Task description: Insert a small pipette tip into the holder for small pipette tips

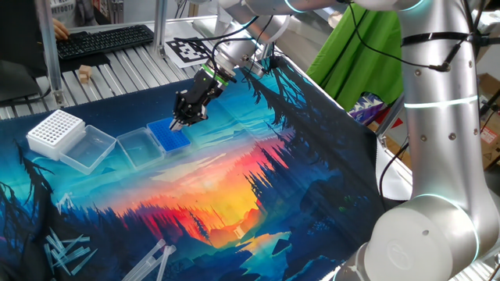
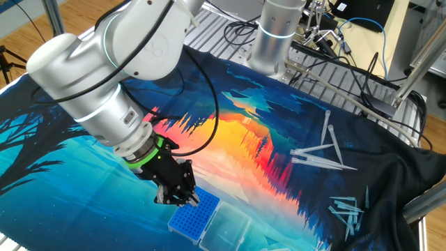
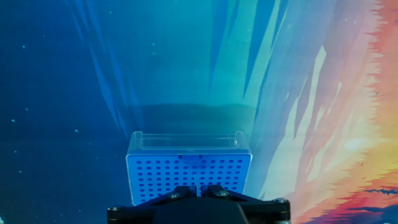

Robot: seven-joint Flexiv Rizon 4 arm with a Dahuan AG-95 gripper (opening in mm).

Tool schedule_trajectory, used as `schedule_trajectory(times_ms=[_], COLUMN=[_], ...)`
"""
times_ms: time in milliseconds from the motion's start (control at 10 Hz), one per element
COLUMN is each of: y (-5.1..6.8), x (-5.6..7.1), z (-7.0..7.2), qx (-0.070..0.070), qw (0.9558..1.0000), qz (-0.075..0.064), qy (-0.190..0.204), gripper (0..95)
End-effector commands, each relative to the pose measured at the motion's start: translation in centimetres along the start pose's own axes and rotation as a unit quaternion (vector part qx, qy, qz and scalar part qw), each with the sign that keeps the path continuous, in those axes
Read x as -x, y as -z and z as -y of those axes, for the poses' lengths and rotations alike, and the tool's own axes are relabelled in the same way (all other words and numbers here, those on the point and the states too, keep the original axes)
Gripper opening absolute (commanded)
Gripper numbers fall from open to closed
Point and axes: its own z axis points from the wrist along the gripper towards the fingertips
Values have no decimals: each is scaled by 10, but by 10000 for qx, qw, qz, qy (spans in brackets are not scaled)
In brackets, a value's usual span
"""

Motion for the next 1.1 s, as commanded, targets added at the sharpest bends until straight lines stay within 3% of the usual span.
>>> schedule_trajectory(times_ms=[100, 600, 1100], y=[-1, -1, -1], x=[1, 4, 4], z=[-1, -4, -5], qx=[-8, -7, -3], qw=[10000, 9999, 9999], qz=[-19, -114, -123], qy=[25, 13, -67], gripper=[0, 0, 0])
